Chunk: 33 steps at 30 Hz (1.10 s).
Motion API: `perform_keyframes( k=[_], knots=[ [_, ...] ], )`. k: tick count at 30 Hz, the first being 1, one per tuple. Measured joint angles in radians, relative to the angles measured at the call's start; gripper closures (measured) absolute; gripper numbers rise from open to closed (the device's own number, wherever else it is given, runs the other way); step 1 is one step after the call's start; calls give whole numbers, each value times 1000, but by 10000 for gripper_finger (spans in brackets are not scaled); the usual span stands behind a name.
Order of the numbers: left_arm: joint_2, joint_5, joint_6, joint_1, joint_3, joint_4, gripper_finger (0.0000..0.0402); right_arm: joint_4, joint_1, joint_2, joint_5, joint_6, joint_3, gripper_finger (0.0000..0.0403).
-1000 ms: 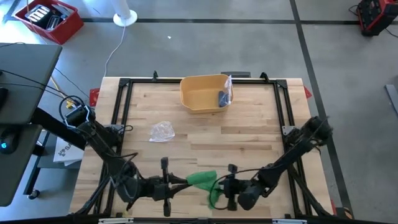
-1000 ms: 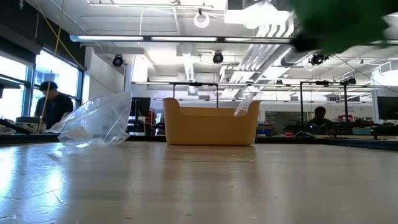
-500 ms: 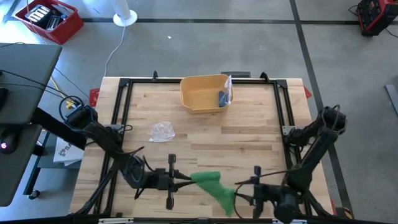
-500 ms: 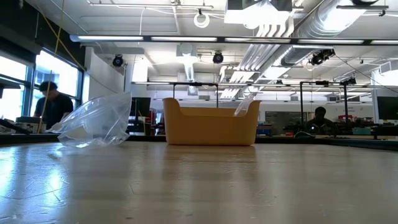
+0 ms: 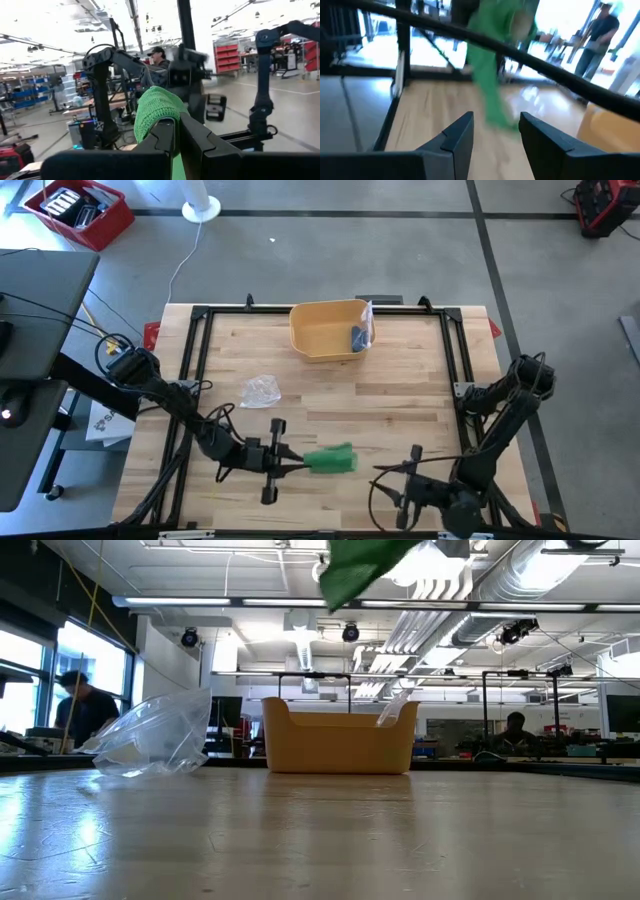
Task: Roll bandage
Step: Roll the green bandage
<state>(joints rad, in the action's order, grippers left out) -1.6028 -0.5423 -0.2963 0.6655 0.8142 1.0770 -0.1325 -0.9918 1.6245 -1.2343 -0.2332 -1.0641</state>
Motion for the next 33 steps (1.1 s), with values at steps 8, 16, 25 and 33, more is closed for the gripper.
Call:
perform_keyframes(
  k=[8, 16, 25, 33],
  knots=[
    [0, 48, 25, 1, 0, 0, 392, -449, 56, -3, 123, 479, -1, 252],
    [-2, 65, 30, 10, 0, -5, 392, -455, 159, -3, 299, 419, -1, 252],
    [-3, 58, 31, 5, 0, -5, 392, -432, 199, 0, 448, 344, -1, 266],
    [-3, 48, 32, 3, 0, -20, 388, -431, 238, 5, 452, 316, -1, 312]
  ],
)
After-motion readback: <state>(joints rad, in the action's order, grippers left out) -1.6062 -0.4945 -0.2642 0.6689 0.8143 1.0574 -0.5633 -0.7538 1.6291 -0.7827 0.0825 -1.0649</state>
